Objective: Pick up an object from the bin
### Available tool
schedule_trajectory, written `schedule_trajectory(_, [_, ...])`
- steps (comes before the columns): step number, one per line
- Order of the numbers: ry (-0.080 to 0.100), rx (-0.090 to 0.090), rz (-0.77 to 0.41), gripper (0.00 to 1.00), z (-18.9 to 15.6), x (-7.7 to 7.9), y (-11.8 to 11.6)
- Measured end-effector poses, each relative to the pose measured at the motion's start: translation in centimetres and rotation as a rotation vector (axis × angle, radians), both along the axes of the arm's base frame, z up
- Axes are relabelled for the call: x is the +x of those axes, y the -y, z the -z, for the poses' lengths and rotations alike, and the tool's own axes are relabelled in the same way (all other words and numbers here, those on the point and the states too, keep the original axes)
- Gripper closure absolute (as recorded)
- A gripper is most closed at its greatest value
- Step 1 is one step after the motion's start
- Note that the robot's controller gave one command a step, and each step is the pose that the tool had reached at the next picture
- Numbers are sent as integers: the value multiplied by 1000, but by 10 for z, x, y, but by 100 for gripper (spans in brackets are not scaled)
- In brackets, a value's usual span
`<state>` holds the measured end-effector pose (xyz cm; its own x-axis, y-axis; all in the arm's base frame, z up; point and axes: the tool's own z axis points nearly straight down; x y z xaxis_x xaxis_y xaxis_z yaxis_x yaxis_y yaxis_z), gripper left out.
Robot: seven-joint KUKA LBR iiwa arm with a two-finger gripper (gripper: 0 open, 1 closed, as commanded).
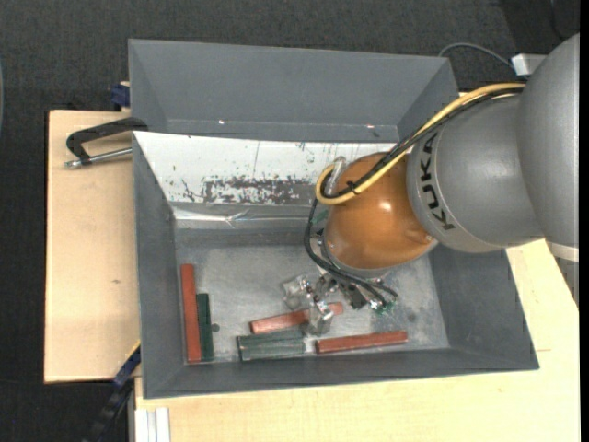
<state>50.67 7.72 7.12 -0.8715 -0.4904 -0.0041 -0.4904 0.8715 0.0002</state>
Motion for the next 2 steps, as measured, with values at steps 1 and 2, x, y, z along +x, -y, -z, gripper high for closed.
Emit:
schedule_trajectory(1, [0, 0, 0, 100, 0, 0, 0])
schedule_trajectory(2, [2, 0, -63, 100, -147, 17, 25])
